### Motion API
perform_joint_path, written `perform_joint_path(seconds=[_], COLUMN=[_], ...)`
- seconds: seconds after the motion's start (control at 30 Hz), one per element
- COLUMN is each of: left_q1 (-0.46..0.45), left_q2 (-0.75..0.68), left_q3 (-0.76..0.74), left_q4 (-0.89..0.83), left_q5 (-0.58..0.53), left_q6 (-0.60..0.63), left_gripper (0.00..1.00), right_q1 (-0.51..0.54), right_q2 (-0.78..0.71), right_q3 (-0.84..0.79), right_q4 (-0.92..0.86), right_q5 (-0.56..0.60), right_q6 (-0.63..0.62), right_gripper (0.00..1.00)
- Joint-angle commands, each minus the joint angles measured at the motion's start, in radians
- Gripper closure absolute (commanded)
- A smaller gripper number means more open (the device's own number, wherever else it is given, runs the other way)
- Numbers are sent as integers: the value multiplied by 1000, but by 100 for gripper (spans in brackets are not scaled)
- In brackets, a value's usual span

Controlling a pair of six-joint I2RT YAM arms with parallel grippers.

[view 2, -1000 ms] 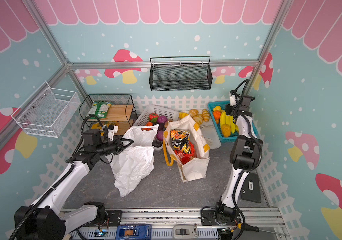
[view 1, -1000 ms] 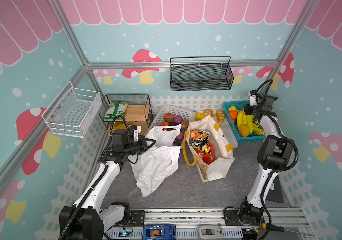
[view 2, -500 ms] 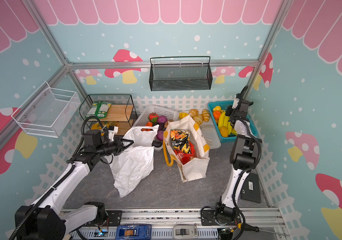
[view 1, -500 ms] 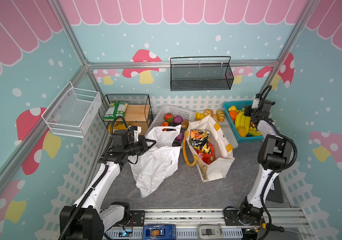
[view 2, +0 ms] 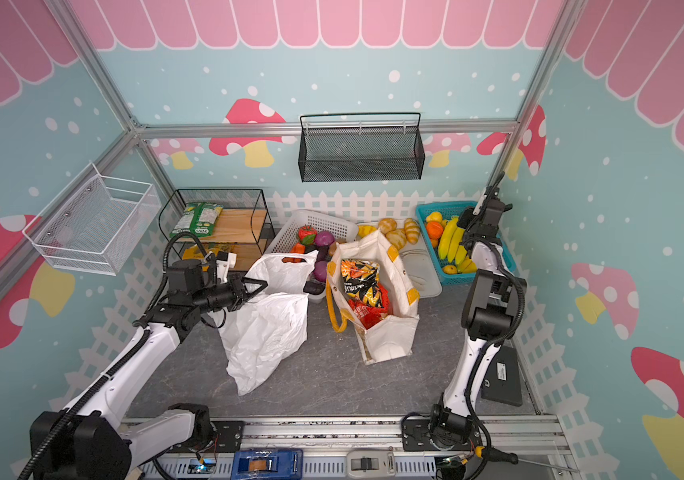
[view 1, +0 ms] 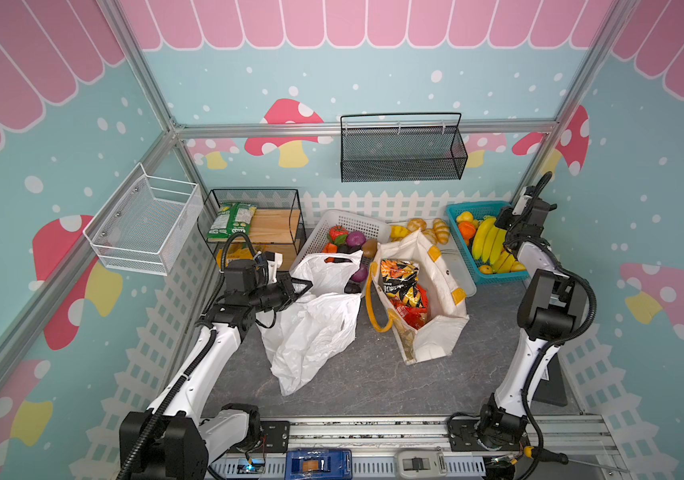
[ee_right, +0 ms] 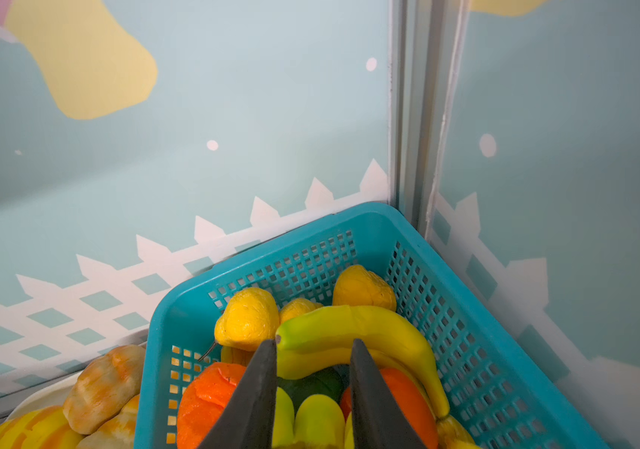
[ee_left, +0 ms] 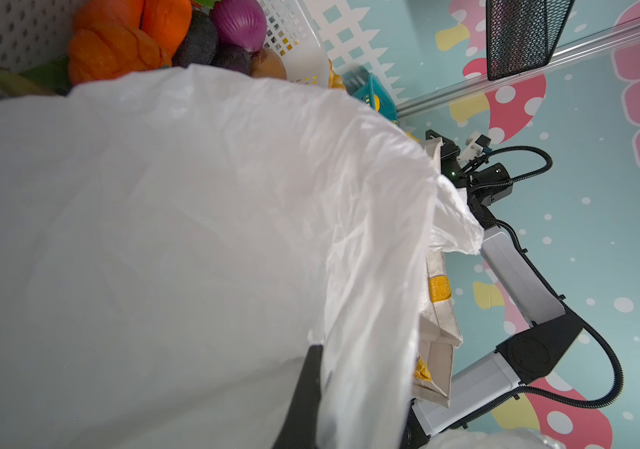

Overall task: Place the mixed food into the grocery bags and tie them
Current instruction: 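Grasp the yellow banana bunch in the teal basket with the right gripper, then carry the bananas into the white bag held by the left gripper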

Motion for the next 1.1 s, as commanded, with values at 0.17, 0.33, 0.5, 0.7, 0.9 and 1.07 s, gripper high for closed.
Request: perform_joint_path(seconds=[0.17, 0.33, 0.5, 0.7, 0.9, 1.07], left_q1=[7, 7, 7, 7, 5, 5], left_q2=[0, -3, -5, -7, -9, -9], left_q3=[-15, -17, -20, -24, -28, -26], left_q4=[15, 18, 24, 35, 44, 49], left_q5=[14, 17, 18, 23, 22, 25], left_q6=[-6, -8, -14, -25, -34, -37], left_gripper=[100, 100, 100, 100, 100, 100], right_q1=[-36, -46, -46, -43, -8, 36], right_q2=[-164, -265, -382, -559, -749, -906], right_q3=[-143, -256, -405, -615, -780, -812], right_q4=[180, 287, 404, 544, 596, 559], right_q5=[-123, -171, -207, -247, -283, -282], right_q6=[225, 325, 407, 513, 545, 524], right_gripper=[95, 96, 96, 97, 97, 98])
